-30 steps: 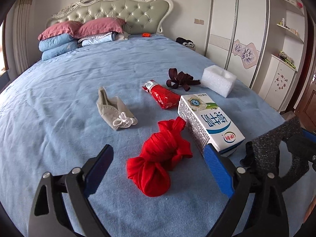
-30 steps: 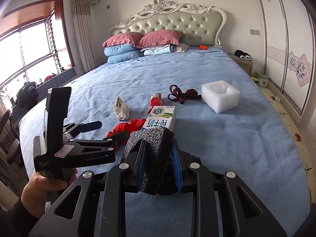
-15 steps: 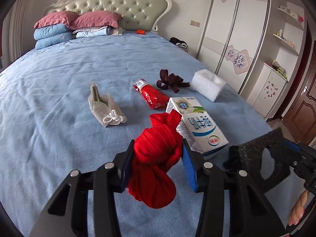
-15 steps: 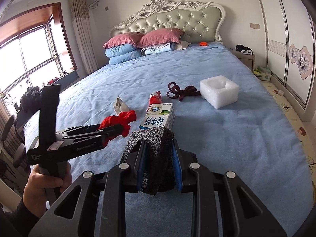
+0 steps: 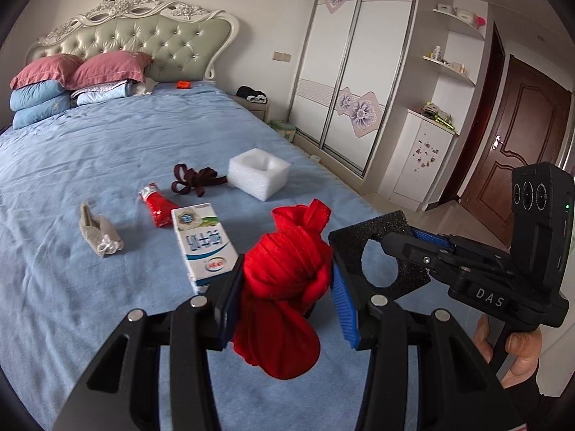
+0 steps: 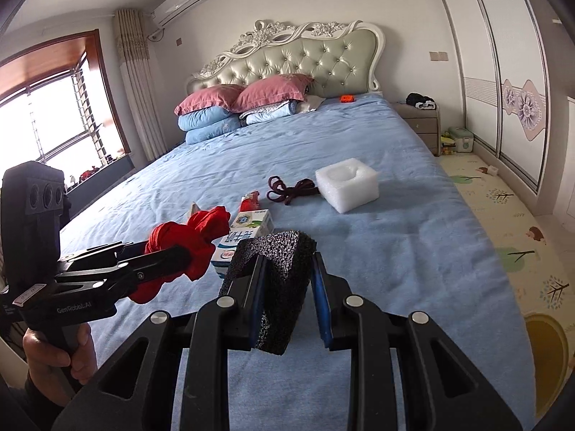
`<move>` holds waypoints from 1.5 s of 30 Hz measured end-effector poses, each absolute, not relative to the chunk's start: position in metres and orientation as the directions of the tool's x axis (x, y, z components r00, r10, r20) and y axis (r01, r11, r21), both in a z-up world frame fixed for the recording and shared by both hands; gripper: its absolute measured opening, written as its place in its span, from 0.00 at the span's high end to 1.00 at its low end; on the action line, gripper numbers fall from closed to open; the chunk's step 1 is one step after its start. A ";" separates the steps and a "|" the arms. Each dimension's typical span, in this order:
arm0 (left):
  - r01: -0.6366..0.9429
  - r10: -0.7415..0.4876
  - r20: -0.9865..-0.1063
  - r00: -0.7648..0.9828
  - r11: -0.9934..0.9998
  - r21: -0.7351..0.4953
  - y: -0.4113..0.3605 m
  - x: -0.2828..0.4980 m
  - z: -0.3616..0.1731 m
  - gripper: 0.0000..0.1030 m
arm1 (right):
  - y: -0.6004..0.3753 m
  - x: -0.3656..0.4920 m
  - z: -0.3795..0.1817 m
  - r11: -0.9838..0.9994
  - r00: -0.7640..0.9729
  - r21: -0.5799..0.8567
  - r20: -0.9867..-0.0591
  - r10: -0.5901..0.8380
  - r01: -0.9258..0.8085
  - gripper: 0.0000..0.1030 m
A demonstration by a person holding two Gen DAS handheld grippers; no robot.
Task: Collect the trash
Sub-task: 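Carry the foam block and red cloth over the yellow bin and open both grippers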
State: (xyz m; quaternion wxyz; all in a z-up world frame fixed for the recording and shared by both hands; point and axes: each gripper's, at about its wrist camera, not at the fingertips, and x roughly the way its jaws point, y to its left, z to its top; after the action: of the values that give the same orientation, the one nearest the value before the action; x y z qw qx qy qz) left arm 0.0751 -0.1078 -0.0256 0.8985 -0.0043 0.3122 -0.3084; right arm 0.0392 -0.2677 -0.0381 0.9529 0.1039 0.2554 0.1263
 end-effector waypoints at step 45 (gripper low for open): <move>0.849 -0.571 -0.815 0.100 0.476 -0.230 -0.572 0.098 -0.130 0.56 | -0.622 -0.064 -0.144 0.870 0.725 0.220 -0.659 -0.202 0.442 0.76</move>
State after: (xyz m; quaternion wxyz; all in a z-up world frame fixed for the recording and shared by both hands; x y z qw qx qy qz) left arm 0.0980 -0.5716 -0.1303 0.7260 0.1511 0.4593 -0.4889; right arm -0.0643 -0.6222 -0.1439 0.9103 0.1840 0.3260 -0.1768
